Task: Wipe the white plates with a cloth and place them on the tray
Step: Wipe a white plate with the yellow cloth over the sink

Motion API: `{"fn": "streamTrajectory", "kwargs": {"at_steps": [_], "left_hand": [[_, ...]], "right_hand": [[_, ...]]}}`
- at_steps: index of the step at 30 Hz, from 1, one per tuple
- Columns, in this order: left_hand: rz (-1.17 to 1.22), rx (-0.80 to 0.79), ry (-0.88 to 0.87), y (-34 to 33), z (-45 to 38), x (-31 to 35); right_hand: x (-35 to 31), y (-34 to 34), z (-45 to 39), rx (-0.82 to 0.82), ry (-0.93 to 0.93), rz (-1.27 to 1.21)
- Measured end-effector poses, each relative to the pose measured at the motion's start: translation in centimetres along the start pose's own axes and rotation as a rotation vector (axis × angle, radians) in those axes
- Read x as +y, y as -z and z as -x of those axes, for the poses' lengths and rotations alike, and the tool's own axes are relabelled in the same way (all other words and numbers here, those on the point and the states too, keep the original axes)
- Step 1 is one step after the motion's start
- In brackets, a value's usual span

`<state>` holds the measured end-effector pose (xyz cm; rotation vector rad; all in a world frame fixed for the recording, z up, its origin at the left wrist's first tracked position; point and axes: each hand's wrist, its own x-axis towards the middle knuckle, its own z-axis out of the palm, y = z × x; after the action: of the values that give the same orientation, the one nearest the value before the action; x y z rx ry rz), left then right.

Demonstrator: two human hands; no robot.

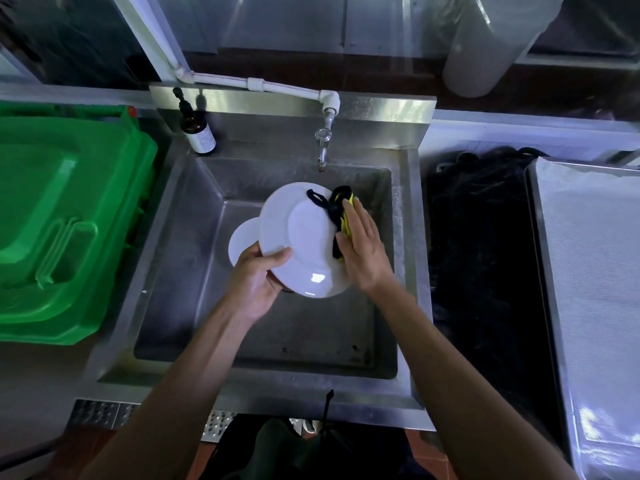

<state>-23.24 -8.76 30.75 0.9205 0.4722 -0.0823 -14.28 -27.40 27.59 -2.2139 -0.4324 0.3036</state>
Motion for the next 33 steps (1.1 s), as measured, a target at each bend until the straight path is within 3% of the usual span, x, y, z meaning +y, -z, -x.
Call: {"fn": "streamTrajectory", "kwargs": {"at_steps": [6, 22, 28, 33], "left_hand": [[0.034, 0.109, 0.01, -0.9, -0.5, 0.1], [0.114, 0.217, 0.034, -2.2, -0.7, -0.3], [0.159, 0.202, 0.052, -2.8, -0.4, -0.3], [0.154, 0.177, 0.083, -3.5, -0.3, -0.6]], "right_hand": [[-0.8, -1.9, 1.7, 0.01, 0.009, 0.026], [-4.6, -5.3, 5.2, 0.093, 0.045, -0.102], [-3.2, -3.8, 4.7, 0.137, 0.118, 0.173], [-4.4, -4.3, 4.9, 0.179, 0.092, 0.205]]}}
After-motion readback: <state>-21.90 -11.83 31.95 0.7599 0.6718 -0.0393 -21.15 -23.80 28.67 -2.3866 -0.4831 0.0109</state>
